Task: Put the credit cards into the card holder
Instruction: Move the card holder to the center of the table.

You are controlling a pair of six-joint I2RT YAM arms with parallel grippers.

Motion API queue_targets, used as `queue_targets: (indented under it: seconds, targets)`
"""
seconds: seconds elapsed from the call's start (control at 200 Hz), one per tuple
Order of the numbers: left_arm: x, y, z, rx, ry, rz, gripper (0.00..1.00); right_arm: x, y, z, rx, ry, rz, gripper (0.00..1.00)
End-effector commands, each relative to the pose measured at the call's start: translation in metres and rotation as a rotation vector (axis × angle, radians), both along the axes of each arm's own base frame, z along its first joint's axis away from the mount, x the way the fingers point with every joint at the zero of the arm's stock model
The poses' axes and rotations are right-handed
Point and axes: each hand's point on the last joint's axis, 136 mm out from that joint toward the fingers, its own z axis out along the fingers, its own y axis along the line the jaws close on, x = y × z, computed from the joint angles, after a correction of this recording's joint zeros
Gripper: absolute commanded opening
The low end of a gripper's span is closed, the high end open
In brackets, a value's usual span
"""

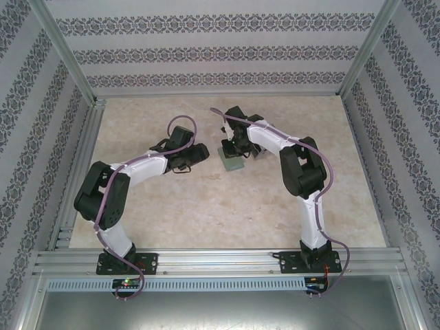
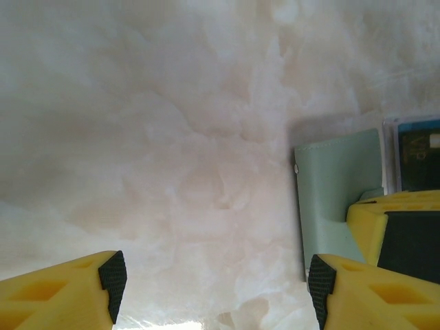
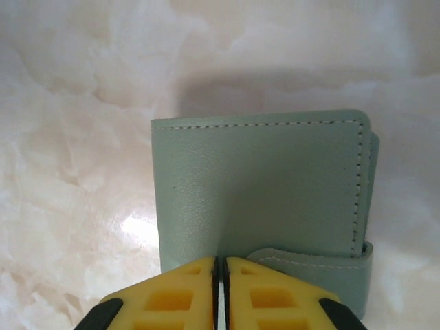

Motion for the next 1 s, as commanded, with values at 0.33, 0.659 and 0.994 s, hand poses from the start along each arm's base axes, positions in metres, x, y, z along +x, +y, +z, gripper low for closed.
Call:
queue_targets:
  seconds: [0.33, 0.659, 0.994]
  targets:
    - [0.005, 0.082, 0.067, 0.160, -0.194, 0.109, 0.75, 0.027, -0.031, 0.147, 0.015, -0.492, 0.012, 0.52]
    - [-0.022, 0.150, 0.135, 0.404, -0.390, 0.261, 0.94, 0.000, -0.089, 0.243, -0.019, -0.798, -0.107, 0.74]
    - [-0.063, 0.210, 0.157, 0.570, -0.382, 0.499, 0.99, -0.020, -0.180, 0.239, -0.007, -0.965, -0.416, 0.98]
